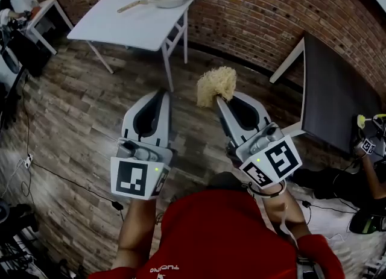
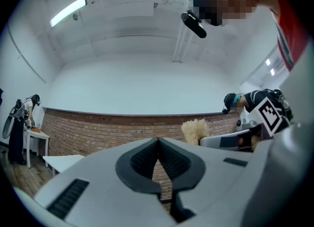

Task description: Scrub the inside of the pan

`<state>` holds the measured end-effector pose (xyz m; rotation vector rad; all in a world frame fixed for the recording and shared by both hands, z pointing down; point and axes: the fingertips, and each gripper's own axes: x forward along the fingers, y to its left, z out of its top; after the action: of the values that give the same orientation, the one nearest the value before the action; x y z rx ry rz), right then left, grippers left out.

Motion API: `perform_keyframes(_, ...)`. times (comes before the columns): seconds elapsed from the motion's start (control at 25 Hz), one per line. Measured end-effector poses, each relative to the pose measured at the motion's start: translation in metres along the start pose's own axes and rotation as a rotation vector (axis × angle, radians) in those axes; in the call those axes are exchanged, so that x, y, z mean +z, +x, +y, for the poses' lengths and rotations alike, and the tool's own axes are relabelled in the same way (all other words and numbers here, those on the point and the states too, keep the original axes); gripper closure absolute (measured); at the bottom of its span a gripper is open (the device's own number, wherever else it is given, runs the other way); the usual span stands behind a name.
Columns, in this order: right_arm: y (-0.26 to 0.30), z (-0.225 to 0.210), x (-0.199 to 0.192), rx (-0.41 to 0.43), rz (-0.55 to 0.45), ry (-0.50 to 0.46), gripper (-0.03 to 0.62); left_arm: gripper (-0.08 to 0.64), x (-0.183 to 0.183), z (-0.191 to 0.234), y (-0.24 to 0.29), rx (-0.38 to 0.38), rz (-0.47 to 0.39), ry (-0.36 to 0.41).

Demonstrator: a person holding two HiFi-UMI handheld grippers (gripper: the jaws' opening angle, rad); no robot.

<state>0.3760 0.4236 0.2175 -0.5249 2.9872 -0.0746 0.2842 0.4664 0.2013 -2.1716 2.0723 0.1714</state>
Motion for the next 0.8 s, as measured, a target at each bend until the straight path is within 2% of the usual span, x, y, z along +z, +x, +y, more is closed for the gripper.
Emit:
perform_keyframes(0.4,0.049,-0.013,-0.008,0.006,0.014,-0.02,0.543,0.547,-0.003,0.059,0.021,0.033,-0.018,-0.002)
perform_keyframes(0.6,0.092,-0.042,-0.017,0.014,0.002,-0.022,0.543,0.548,-0.016,0.091,0.057,0.042,-0.015,0.009)
perform_keyframes(0.8,0.153,-0.092,-0.02,0.028,0.002,-0.061,0.543,0.548,-0.03,0.136,0.12,0.067,-0.025,0.018)
